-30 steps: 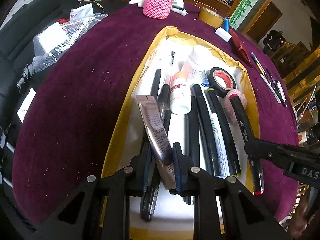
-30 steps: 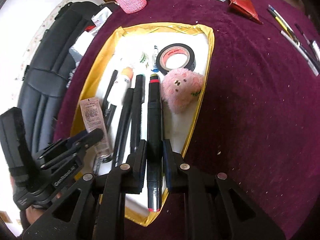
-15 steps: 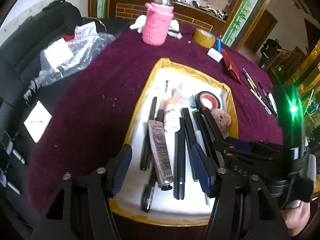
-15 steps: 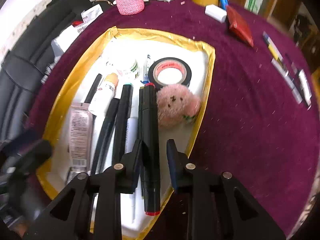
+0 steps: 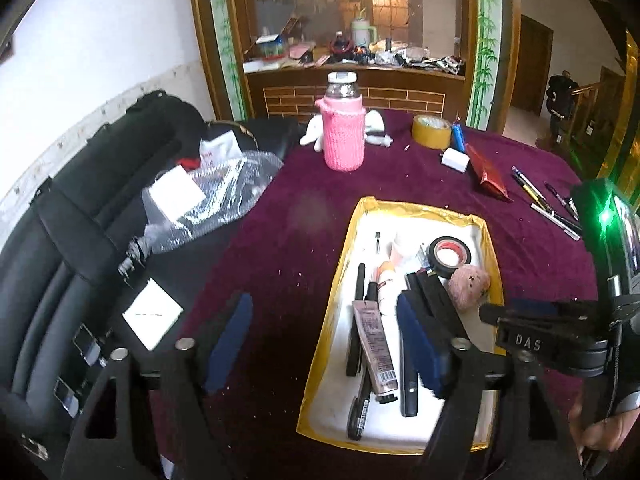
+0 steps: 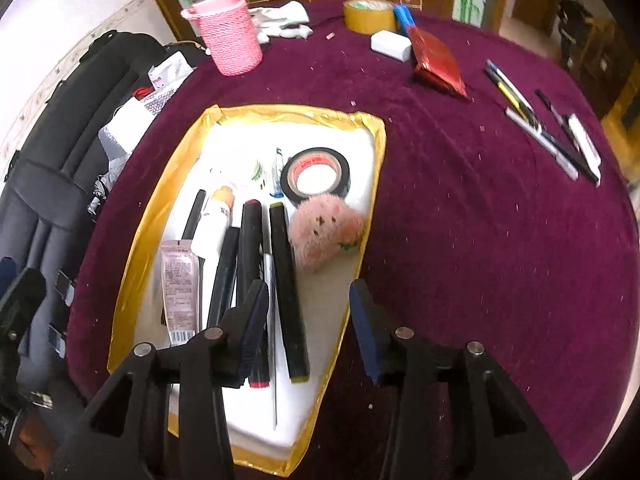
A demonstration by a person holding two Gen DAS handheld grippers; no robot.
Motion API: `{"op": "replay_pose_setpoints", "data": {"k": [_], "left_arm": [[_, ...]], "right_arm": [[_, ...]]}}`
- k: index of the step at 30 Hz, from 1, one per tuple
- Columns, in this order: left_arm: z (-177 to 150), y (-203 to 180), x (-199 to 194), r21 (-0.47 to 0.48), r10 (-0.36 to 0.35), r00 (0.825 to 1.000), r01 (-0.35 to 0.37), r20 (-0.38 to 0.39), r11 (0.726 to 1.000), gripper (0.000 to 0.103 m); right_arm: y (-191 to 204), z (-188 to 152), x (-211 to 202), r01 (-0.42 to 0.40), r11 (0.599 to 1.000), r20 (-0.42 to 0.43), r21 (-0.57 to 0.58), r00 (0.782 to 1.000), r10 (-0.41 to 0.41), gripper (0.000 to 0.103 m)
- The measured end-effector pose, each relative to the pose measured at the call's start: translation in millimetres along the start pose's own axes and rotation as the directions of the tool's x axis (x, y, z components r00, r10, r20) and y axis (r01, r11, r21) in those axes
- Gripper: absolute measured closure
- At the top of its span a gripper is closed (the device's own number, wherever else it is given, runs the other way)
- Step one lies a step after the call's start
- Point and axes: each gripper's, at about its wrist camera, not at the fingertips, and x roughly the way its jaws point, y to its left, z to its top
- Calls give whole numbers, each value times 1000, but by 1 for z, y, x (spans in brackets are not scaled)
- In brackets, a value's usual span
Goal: Organize objects
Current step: 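Move both open tools away from the tray back over the loose pens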
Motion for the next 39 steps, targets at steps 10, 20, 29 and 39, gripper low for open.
{"op": "replay_pose_setpoints", "data": {"k": [10,20,29,39], "left_arm": [[-2,-10,5,3,-30,999,30,-44,1000,23],[-6,-24,7,10,-45,996,46,-76,999,23],[-6,-47,8,25,-40,995,43,-94,999,23],[-8,-99,4,66,-37,992,46,-122,997,23]], "right_arm": [[-8,-13,-2,-10,999,-19,34,1000,10,63],[-19,-16,-3,-21,999,-30,45,999,22,63],[-43,-20,-3,-30,997,-36,73,999,33,63],[-97,-24,-6,-51,990,-42,130,997,57,63]]}}
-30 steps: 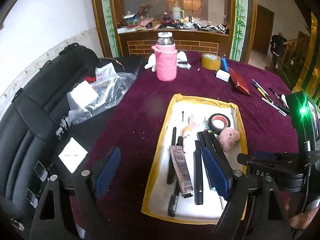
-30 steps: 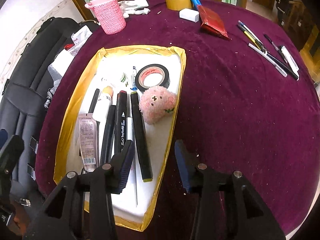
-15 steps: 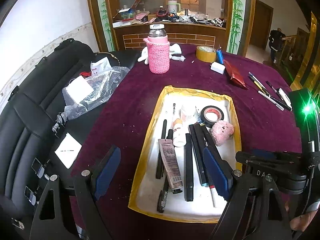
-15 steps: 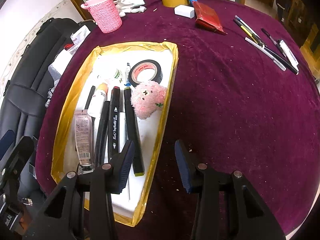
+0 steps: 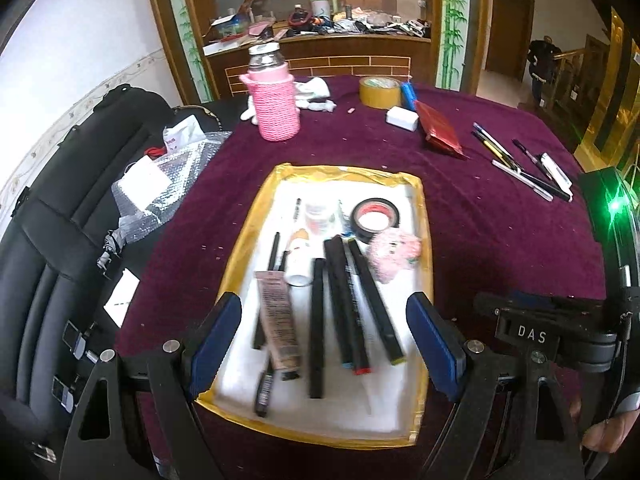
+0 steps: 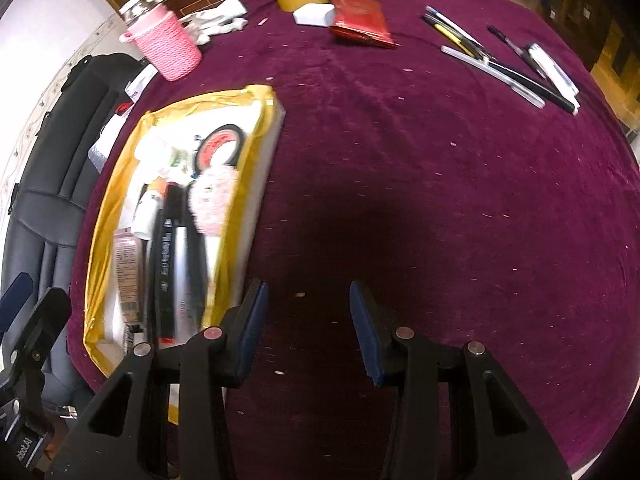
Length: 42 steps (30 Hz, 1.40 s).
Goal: Organize objects
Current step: 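Move both open tools away from the tray back over the loose pens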
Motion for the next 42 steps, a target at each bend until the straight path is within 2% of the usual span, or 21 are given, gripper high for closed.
{"op": "replay_pose_setpoints", "data": {"k": [6,11,15,19,23,27,32,36,39,42], "left_arm": [[-5,-39,0,0,-48,998,48,-31,999,23],[-11,-70,-3,-16,-102,994,101,-45,995,23],[-17,-90,-1,-43,-130,989,128,-69,991,23],[-26,-104,1,-89,-162,982,154,-99,984,23],[-35,-110,-1,-139,-190,973,172,-128,975,23],[-43,-106,-6,-182,-169,976,143,-140,973,23],[-52,-98,-11,-221,-150,980,118,-132,968,23],[-57,-97,-5,-249,-152,976,110,-154,962,23],[-59,-96,-3,-256,-149,975,105,-163,961,23],[-61,-92,-1,-275,-155,973,104,-171,956,23]], "right_arm": [[-54,4,-4,3,999,-3,41,1000,-3,63],[-134,21,-15,59,993,31,103,998,-62,63],[-206,52,-29,90,983,76,159,992,-104,63],[-238,97,-39,106,988,132,108,984,-120,63],[-245,143,-29,127,992,142,21,982,-128,63],[-254,169,-16,75,997,103,18,992,-76,63],[-249,177,-11,38,999,101,-1,994,-38,63],[-227,178,7,-56,995,24,-89,998,58,63],[-221,177,12,-59,994,14,-97,998,61,63],[-223,180,22,-29,996,3,-85,1000,29,63]]}}
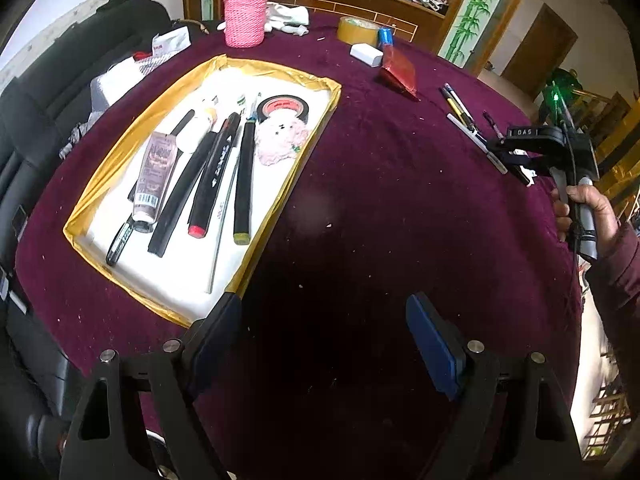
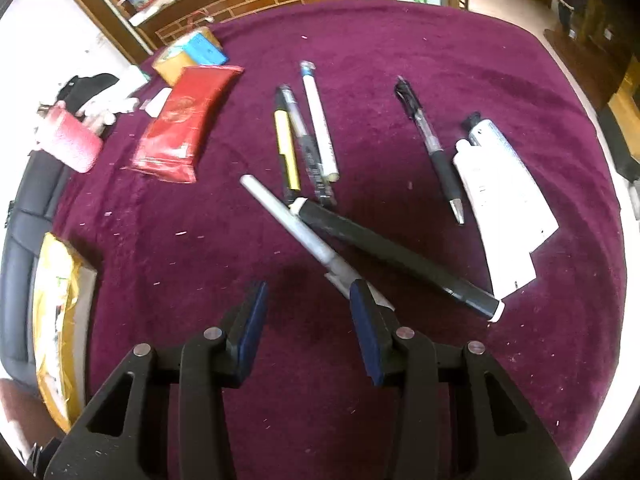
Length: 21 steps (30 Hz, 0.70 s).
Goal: Organize objects
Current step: 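Move both open tools away from the tray back over the loose pens, then grasp a black marker with the right tool while the left tool grasps a white pen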
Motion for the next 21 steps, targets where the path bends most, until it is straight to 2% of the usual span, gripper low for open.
{"op": "replay_pose_setpoints", "data": {"k": [4,7,9,11,12,13,14,16,17,21], "left_arm": [[-1,6,2,-16,2,1000,-2,-13,1000,23],[-1,6,4,-15,-9,1000,8,-19,1000,23],[0,4,5,-4,-17,1000,16,-22,1000,23],[2,3,5,4,-28,999,28,-21,1000,23],[2,2,5,7,-33,999,33,-17,999,23],[2,3,4,10,-39,999,40,-12,999,23],[2,3,4,13,-42,999,42,-10,999,23],[1,5,6,7,-47,999,47,-18,999,23],[1,7,8,-1,-53,998,53,-25,999,23],[-3,10,11,-9,-49,998,48,-41,999,23]], "right_arm": [[0,6,5,17,1000,11,-12,1000,-17,61],[11,5,8,-55,998,-25,-36,998,54,63],[22,-5,16,-172,984,-112,-48,980,166,64],[38,-20,22,-278,956,-221,-95,942,252,63],[42,-24,15,-313,943,-234,-115,931,280,63],[40,-23,5,-304,944,-197,-128,941,276,63],[34,-18,-7,-262,956,-135,-134,960,244,63],[16,-2,-26,-74,989,7,-127,997,75,63],[6,7,-29,-16,994,36,-106,999,20,63],[-29,32,-10,-21,1000,-1,17,1000,21,63]]}}
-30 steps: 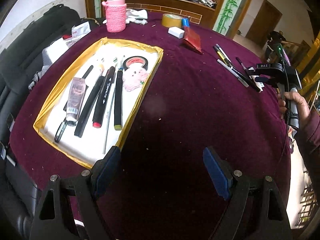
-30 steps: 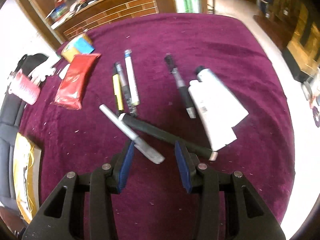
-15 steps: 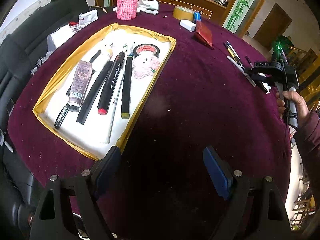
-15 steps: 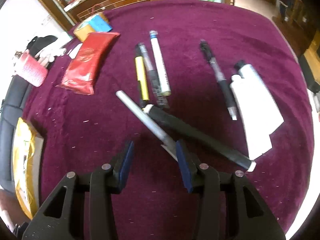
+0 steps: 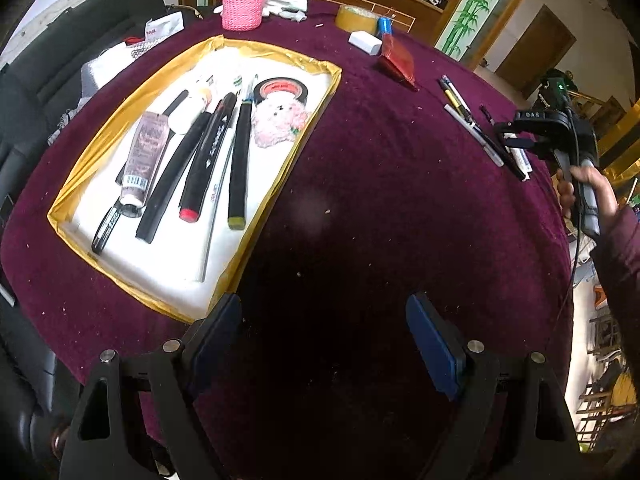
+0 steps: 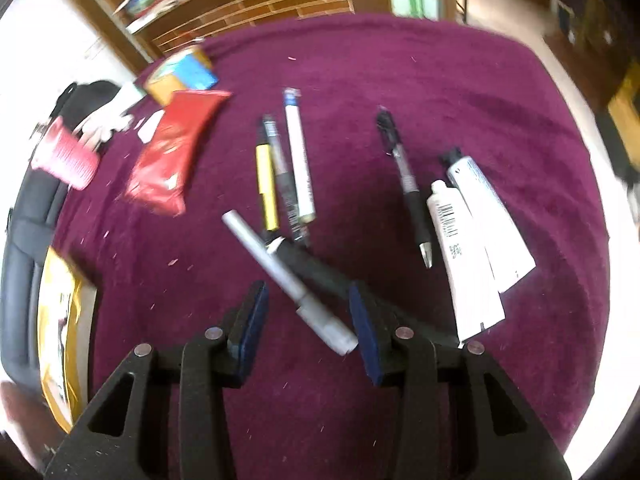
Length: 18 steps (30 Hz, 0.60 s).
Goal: Organize objects
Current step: 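Grasp a black marker with the right tool while the left tool grasps a white pen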
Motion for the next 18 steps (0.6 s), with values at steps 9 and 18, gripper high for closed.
{"op": "replay_pose_setpoints", "data": {"k": [9,18], "left_arm": [[1,1,1,-2,-12,1000,12,-4,1000,23],[6,2,7,-25,-63,998,62,-20,998,23]], "right_arm": [[43,-34,40,-306,951,-277,-44,918,283,60],[56,-75,9,-197,965,-164,-171,972,169,59]]}}
